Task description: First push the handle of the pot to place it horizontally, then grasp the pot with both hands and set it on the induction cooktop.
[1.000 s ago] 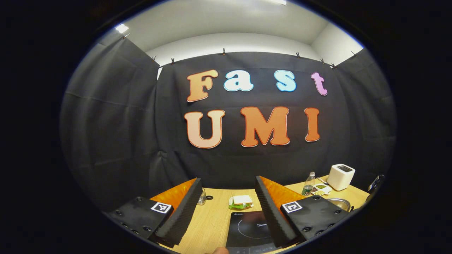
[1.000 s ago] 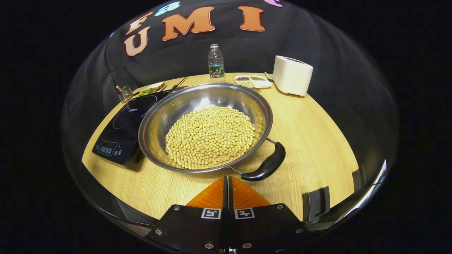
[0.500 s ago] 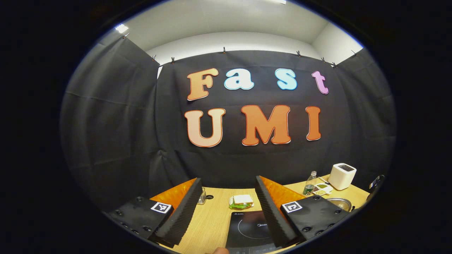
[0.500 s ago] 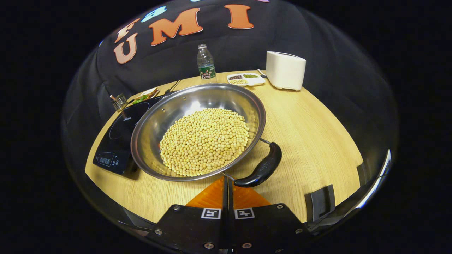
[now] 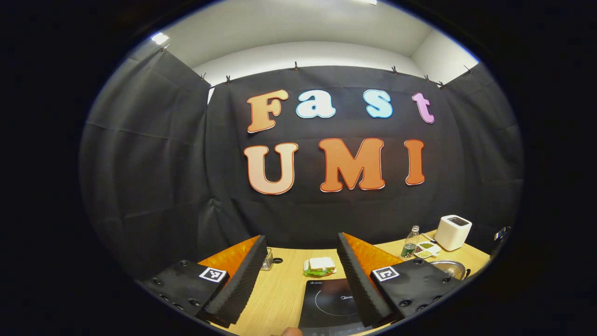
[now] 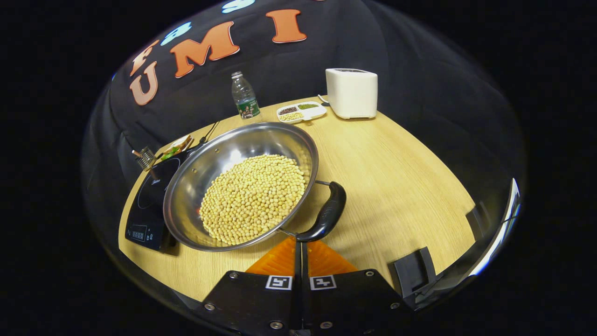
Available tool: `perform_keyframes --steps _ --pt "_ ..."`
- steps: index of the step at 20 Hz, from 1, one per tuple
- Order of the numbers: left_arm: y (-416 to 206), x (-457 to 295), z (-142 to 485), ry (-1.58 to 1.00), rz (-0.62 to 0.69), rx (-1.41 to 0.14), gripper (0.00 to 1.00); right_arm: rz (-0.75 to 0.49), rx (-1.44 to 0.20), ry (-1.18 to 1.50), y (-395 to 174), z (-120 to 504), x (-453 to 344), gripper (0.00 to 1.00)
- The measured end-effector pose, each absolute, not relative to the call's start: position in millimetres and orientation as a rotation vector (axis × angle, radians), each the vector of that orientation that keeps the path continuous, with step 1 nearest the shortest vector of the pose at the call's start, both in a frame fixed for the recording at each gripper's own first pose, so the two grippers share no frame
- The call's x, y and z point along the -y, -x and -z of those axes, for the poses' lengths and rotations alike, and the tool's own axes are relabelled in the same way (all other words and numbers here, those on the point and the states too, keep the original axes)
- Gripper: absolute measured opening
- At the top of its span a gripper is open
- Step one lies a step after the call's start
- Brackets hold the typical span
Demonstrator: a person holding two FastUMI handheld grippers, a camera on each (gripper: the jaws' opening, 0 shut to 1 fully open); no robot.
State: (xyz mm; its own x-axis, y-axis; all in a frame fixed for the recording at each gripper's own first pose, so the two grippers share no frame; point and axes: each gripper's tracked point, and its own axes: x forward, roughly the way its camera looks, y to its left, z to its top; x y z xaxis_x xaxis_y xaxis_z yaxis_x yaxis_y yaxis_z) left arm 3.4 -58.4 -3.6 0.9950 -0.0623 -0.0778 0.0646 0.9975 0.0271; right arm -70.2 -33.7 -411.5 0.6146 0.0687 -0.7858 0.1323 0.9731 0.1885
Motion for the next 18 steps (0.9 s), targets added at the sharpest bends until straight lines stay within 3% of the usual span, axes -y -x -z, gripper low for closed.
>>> perform_keyframes --steps 18 --pt "-12.0 65.9 3.3 -0.047 0.066 -0.080 0.99 0.095 -0.915 -0.328 27.1 419.5 65.7 0.00"
